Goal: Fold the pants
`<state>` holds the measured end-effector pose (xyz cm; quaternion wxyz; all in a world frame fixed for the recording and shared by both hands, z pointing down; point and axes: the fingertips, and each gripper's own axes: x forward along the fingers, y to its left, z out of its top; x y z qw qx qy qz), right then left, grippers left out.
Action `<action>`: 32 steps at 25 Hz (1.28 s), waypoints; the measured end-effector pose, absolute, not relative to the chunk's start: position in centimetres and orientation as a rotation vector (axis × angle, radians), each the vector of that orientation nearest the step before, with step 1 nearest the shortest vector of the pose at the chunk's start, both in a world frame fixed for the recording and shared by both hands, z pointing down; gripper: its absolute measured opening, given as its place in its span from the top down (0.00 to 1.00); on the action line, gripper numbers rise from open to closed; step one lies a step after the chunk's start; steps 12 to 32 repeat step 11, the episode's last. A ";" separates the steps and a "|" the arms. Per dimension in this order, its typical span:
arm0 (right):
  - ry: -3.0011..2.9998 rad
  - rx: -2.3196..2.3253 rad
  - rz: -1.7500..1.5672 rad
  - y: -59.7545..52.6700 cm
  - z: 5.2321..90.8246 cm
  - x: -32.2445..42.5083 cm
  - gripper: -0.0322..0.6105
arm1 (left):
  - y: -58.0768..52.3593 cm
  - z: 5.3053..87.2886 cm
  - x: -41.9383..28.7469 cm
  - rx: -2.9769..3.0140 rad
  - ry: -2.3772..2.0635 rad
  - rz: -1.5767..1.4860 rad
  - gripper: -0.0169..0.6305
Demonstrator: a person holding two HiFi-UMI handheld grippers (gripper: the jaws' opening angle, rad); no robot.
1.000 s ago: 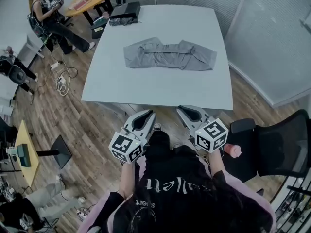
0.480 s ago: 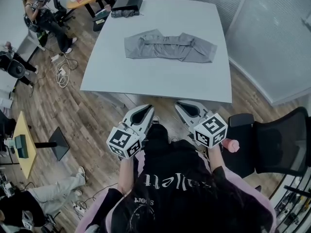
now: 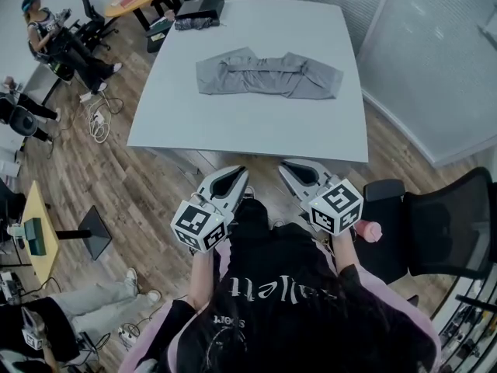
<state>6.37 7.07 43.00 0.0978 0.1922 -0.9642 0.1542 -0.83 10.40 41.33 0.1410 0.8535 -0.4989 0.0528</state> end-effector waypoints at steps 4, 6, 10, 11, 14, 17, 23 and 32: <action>-2.854 0.569 0.454 6.9 42.9 6.4 0.90 | 10.2 41.2 -0.7 2.467 -1.436 0.157 0.91; -2.852 0.568 0.453 6.8 42.9 6.4 0.90 | 10.2 41.2 -0.7 2.467 -1.435 0.160 0.91; -2.850 0.565 0.447 6.9 43.0 6.3 0.90 | 10.2 41.5 -0.7 2.468 -1.432 0.169 0.91; -2.850 0.565 0.445 7.0 43.0 6.3 0.90 | 10.3 41.5 -0.6 2.469 -1.430 0.170 0.91; -2.850 0.565 0.445 7.0 43.0 6.3 0.90 | 10.3 41.5 -0.6 2.469 -1.430 0.170 0.91; -2.850 0.565 0.445 7.0 43.0 6.3 0.90 | 10.3 41.5 -0.6 2.469 -1.430 0.170 0.91; -2.850 0.565 0.445 7.0 43.0 6.3 0.90 | 10.3 41.5 -0.6 2.469 -1.430 0.170 0.91; -2.850 0.565 0.445 7.0 43.0 6.3 0.90 | 10.3 41.5 -0.6 2.469 -1.430 0.170 0.91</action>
